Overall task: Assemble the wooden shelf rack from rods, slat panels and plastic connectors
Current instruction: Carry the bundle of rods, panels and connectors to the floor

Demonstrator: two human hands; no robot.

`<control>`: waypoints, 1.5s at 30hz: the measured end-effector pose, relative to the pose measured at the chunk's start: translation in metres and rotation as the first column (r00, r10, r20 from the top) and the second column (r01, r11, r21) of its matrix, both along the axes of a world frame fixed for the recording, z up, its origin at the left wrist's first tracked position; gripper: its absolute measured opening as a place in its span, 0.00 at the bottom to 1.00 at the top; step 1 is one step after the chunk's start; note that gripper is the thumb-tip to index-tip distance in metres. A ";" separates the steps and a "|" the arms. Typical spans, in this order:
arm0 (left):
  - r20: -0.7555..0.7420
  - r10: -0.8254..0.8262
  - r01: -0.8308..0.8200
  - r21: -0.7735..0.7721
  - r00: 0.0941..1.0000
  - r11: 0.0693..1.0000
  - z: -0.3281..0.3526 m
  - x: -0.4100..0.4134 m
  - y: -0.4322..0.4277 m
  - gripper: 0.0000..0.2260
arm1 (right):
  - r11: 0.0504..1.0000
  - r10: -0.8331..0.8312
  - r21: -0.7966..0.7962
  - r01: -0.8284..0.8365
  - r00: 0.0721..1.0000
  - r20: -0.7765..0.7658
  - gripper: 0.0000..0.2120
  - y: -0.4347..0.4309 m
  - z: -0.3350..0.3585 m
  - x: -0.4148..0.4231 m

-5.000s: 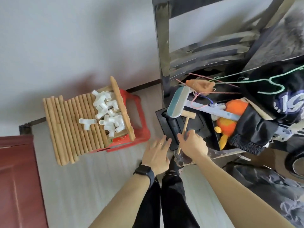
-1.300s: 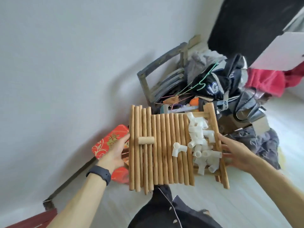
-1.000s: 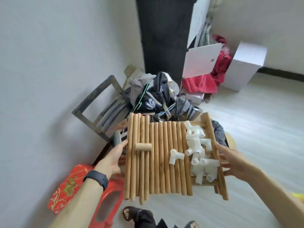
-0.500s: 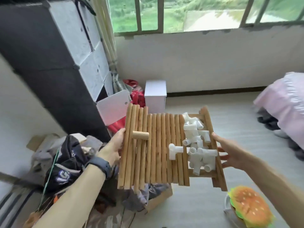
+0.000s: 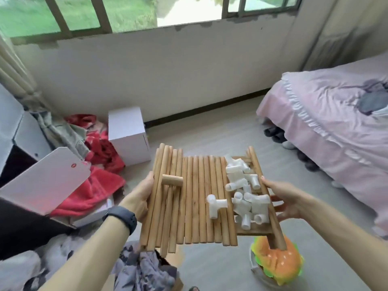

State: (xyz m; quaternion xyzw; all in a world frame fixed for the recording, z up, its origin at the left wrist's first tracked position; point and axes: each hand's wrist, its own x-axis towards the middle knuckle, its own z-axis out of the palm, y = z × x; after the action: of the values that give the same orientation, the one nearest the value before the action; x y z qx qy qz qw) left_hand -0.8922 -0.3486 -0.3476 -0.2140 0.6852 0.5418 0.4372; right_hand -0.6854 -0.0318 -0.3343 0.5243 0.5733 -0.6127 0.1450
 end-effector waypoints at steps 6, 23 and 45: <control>-0.009 -0.091 0.090 -0.021 0.996 0.996 -0.009 -0.063 0.109 0.30 | 0.995 -0.092 -0.046 0.094 0.995 0.042 0.24 0.095 -0.025 -0.050; -0.087 -0.002 -0.003 -0.055 0.996 0.998 -0.006 -0.248 0.366 0.27 | 1.000 -0.009 -0.016 0.009 1.000 -0.012 0.26 0.367 -0.011 -0.256; 0.047 0.103 -0.096 -0.132 0.994 0.987 -0.189 -0.392 0.587 0.25 | 0.998 -0.046 -0.025 0.051 0.983 0.177 0.25 0.581 -0.186 -0.431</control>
State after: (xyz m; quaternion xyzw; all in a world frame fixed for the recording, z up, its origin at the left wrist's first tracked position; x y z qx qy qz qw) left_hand -1.2841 0.2380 -0.5367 -0.2905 0.6952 0.5116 0.4131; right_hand -1.1166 0.5492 -0.5201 0.5882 0.5364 -0.5753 0.1879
